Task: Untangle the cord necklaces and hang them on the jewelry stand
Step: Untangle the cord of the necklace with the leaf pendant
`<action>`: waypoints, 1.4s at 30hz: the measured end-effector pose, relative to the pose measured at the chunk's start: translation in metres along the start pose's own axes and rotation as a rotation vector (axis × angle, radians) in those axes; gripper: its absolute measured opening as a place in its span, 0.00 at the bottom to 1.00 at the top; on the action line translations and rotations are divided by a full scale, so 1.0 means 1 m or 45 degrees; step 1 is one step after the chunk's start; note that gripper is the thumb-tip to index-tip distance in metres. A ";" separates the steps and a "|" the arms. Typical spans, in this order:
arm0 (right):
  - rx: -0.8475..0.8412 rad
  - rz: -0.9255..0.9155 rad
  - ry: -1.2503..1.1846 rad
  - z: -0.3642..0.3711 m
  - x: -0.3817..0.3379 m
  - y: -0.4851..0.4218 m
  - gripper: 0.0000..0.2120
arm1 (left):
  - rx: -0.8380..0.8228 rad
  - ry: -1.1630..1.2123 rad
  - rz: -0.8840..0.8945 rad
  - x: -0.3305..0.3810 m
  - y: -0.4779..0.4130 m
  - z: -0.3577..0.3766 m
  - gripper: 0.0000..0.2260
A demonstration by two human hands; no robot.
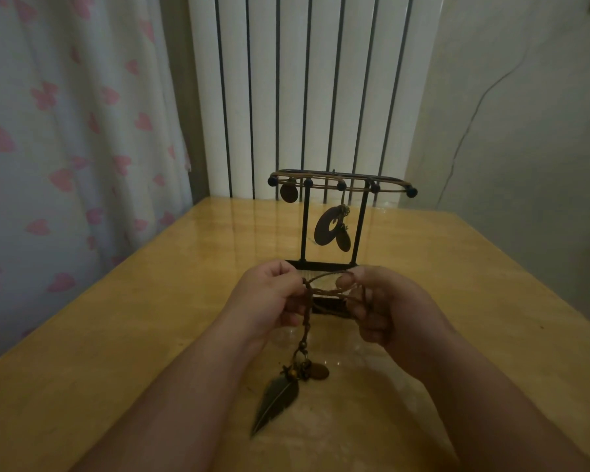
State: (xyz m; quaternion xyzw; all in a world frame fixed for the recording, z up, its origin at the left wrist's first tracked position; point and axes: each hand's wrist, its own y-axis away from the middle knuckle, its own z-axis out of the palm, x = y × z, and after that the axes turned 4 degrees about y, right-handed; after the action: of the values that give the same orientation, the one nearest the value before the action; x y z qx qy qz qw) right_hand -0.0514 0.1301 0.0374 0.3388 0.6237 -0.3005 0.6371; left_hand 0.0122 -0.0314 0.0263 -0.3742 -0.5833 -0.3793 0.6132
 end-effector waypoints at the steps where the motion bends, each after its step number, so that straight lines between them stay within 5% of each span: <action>1: -0.029 0.023 -0.002 0.000 -0.001 0.001 0.16 | -0.004 -0.004 0.002 0.000 -0.001 0.000 0.07; 5: -0.072 0.083 0.207 0.001 -0.004 0.005 0.34 | -0.033 -0.030 -0.004 -0.002 -0.002 -0.001 0.05; 7: -0.100 0.023 0.313 0.002 -0.004 0.006 0.32 | -0.043 -0.041 0.000 -0.002 -0.002 -0.001 0.04; 12: -0.060 -0.180 0.606 0.003 0.001 0.004 0.06 | -0.039 -0.011 0.003 -0.002 -0.003 -0.001 0.04; 16: 0.151 -0.069 0.343 0.003 0.002 0.000 0.08 | -0.015 0.075 0.009 -0.001 -0.002 -0.001 0.08; 20: 0.125 -0.006 0.215 -0.001 -0.001 0.001 0.06 | 0.041 0.233 -0.008 0.000 -0.004 -0.002 0.12; 30: 0.171 0.000 0.546 0.001 0.001 0.001 0.19 | 0.008 0.304 0.001 -0.003 -0.006 0.000 0.09; 34: 0.022 0.024 0.488 -0.002 0.002 0.002 0.14 | 0.037 0.273 0.023 -0.003 -0.006 0.000 0.08; 38: -0.145 0.090 0.434 -0.004 0.003 0.002 0.24 | 0.080 0.180 0.052 -0.003 -0.005 -0.001 0.07; 42: -0.077 -0.038 0.506 -0.001 0.004 0.001 0.13 | 0.076 0.185 0.037 -0.003 -0.004 -0.001 0.08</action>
State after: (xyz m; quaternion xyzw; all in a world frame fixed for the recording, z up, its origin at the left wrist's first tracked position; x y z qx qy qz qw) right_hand -0.0514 0.1319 0.0332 0.3630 0.7509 -0.2183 0.5067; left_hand 0.0090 -0.0341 0.0231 -0.3356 -0.5428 -0.3791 0.6701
